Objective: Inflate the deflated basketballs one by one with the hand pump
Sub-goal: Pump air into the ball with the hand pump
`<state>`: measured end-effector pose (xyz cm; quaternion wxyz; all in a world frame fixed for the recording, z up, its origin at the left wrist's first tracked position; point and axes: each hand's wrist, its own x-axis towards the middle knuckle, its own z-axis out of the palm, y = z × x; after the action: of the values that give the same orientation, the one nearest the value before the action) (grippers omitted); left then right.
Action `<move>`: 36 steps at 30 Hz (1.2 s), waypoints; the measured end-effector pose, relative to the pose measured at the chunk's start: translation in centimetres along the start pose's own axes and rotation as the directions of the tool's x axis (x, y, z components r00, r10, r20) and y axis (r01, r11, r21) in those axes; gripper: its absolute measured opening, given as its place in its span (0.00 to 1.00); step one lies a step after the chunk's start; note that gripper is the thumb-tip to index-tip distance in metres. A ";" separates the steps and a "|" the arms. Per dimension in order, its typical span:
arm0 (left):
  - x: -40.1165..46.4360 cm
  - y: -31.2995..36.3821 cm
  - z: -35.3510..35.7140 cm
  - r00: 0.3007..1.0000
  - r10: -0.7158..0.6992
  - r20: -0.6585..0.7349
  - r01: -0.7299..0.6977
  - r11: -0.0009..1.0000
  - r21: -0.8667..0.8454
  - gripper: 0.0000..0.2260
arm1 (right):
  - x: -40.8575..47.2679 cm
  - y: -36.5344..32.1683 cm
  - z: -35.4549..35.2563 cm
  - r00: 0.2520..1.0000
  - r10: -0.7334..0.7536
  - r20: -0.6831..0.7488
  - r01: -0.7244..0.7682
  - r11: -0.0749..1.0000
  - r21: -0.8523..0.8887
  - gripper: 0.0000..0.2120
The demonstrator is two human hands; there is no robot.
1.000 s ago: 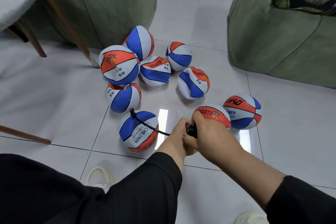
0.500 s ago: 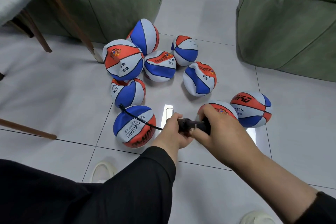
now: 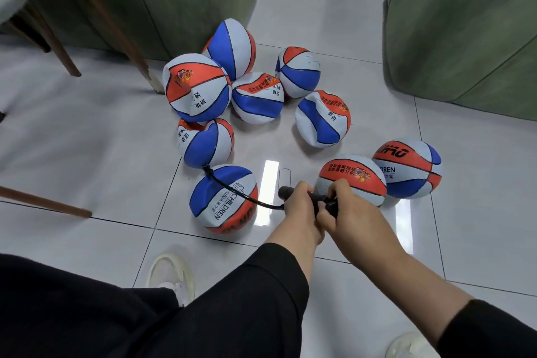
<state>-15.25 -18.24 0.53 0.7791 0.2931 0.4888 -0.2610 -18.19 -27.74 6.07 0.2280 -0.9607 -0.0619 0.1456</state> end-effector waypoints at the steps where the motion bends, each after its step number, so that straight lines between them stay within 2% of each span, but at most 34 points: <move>1: 0.2 0.0 0.0 1.000 0.022 -0.010 -0.022 1.000 0.005 0.06 | 0.2 0.1 0.0 1.000 0.010 -0.004 -0.009 1.000 0.017 0.09; 6: 0.7 -0.2 0.4 0.992 0.125 0.015 -0.125 0.985 0.120 0.07 | 0.5 0.4 -0.1 0.997 0.069 0.015 -0.071 0.992 0.108 0.10; 10: 2.0 0.2 -0.1 0.980 0.199 -0.032 -0.188 0.959 0.211 0.12 | 0.5 0.6 -0.6 0.997 0.069 0.015 -0.071 0.989 0.127 0.12; 12: 2.1 0.8 -0.4 0.995 0.102 0.014 -0.103 0.977 0.189 0.15 | 0.6 0.4 -0.9 0.998 0.063 0.020 -0.065 0.990 0.127 0.11; 14: 2.1 1.3 -0.6 0.998 -0.012 0.065 0.003 0.990 0.138 0.14 | 0.5 0.1 -1.0 0.999 0.035 0.041 -0.039 0.994 0.099 0.11; 15: 2.2 1.5 -0.6 0.997 -0.024 0.069 0.015 0.991 0.131 0.12 | 0.4 0.0 -0.9 0.999 0.028 0.044 -0.032 0.995 0.089 0.11; 17: 2.3 1.7 -0.2 0.999 0.013 0.040 -0.018 0.992 0.123 0.08 | 0.1 -0.2 -0.7 0.999 0.023 0.035 -0.026 0.995 0.094 0.12; 20: 2.5 2.7 -0.6 0.993 0.104 -0.055 -0.100 0.993 0.064 0.09 | -0.6 -0.4 -1.0 1.000 0.025 0.009 -0.026 0.992 0.124 0.12; 22: 2.8 3.7 -1.5 0.989 0.107 -0.102 -0.107 0.994 0.007 0.09 | -1.0 -0.6 -1.6 1.000 0.004 -0.009 -0.002 0.992 0.129 0.11; 25: 2.6 4.2 -1.9 0.994 0.068 -0.087 -0.069 0.998 -0.012 0.12 | -1.2 -1.0 -2.0 0.998 -0.038 -0.043 0.042 0.994 0.103 0.10; 31: 1.3 1.2 0.8 0.999 0.020 -0.048 -0.021 1.000 -0.019 0.08 | 0.3 -0.7 -1.2 0.992 0.044 -0.115 -0.039 0.998 0.041 0.10; 34: 0.6 0.6 1.6 0.999 -0.041 0.004 0.041 0.999 -0.035 0.07 | 0.7 -0.6 -1.1 0.991 0.066 -0.116 -0.061 0.997 0.047 0.11; 36: 0.1 0.7 1.6 1.000 -0.029 -0.001 0.029 0.999 -0.033 0.07 | 0.8 -0.6 -1.2 0.993 0.070 -0.092 -0.066 0.997 0.044 0.11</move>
<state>-13.68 -18.92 1.13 0.7797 0.2732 0.4978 -0.2639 -17.09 -27.60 7.15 0.2451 -0.9632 -0.0156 0.1095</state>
